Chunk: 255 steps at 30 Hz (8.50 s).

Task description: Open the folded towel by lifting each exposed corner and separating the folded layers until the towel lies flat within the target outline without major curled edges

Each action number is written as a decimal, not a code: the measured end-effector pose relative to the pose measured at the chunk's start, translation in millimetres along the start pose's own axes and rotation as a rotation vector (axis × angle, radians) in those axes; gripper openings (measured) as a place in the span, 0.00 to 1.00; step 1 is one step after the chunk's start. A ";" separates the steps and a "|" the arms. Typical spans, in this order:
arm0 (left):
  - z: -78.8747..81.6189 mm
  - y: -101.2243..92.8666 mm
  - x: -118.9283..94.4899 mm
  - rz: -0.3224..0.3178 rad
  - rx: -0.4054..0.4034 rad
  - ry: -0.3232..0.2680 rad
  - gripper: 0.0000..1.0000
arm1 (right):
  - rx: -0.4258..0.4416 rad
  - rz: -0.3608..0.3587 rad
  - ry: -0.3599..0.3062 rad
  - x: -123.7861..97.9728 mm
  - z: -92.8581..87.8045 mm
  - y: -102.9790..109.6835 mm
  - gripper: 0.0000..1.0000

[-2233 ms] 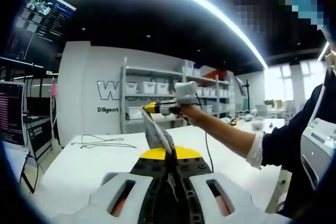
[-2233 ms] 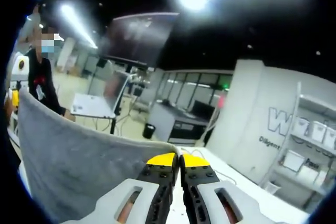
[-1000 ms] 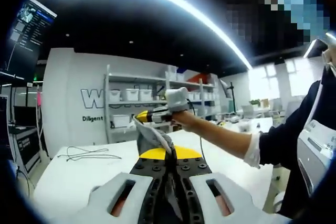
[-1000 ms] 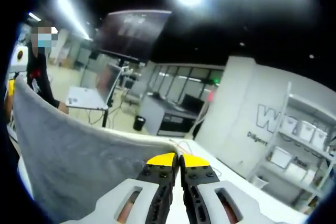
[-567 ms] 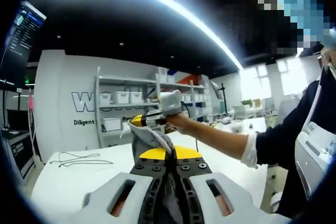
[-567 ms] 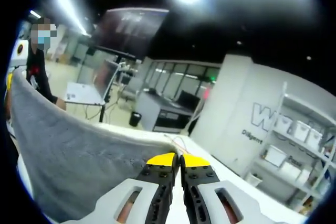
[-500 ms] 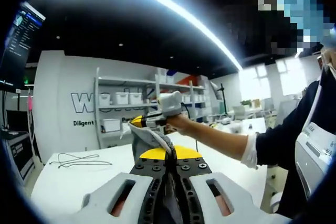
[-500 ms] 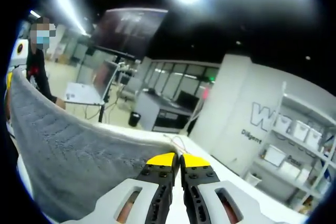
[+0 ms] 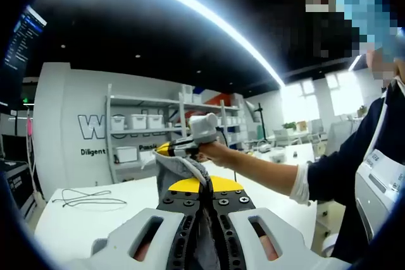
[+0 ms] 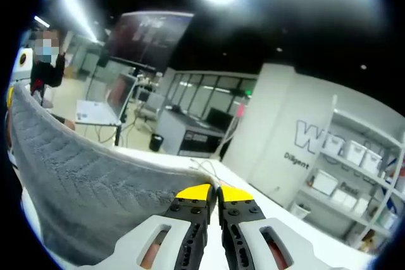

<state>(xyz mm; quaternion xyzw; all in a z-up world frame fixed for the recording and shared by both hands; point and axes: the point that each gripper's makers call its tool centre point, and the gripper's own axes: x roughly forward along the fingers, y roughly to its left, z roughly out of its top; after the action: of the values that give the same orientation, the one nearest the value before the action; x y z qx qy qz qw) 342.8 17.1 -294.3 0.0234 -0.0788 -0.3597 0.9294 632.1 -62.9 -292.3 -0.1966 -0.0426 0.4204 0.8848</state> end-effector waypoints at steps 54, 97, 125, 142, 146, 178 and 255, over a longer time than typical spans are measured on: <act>16.9 -73.8 59.0 -0.169 -0.001 -0.049 0.02 | -0.032 -0.103 0.095 -101.6 -30.5 -57.9 0.01; -8.7 -129.5 106.9 -0.337 -0.052 -0.008 0.02 | 0.005 -0.181 0.207 -177.9 -77.1 -87.5 0.01; -50.7 -171.0 126.0 -0.435 -0.078 0.075 0.02 | 0.088 -0.211 0.278 -216.0 -131.1 -88.8 0.01; -74.2 -191.9 139.3 -0.496 -0.102 0.125 0.02 | 0.136 -0.230 0.311 -234.0 -160.2 -93.3 0.01; -80.4 -198.2 142.3 -0.512 -0.107 0.138 0.02 | 0.146 -0.236 0.317 -236.8 -167.9 -95.3 0.01; -129.4 -276.4 165.7 -0.668 -0.120 0.216 0.02 | 0.160 -0.229 0.385 -259.4 -226.0 -98.9 0.01; -158.4 -305.6 134.6 -0.856 -0.142 0.384 0.26 | 0.277 -0.155 0.674 -321.8 -347.7 -31.4 0.09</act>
<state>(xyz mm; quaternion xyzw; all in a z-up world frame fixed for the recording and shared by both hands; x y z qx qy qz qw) 263.5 -301.6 -463.7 0.0560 0.1360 -0.7043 0.6946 531.7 -434.0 -570.8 -0.1987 0.2936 0.2657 0.8965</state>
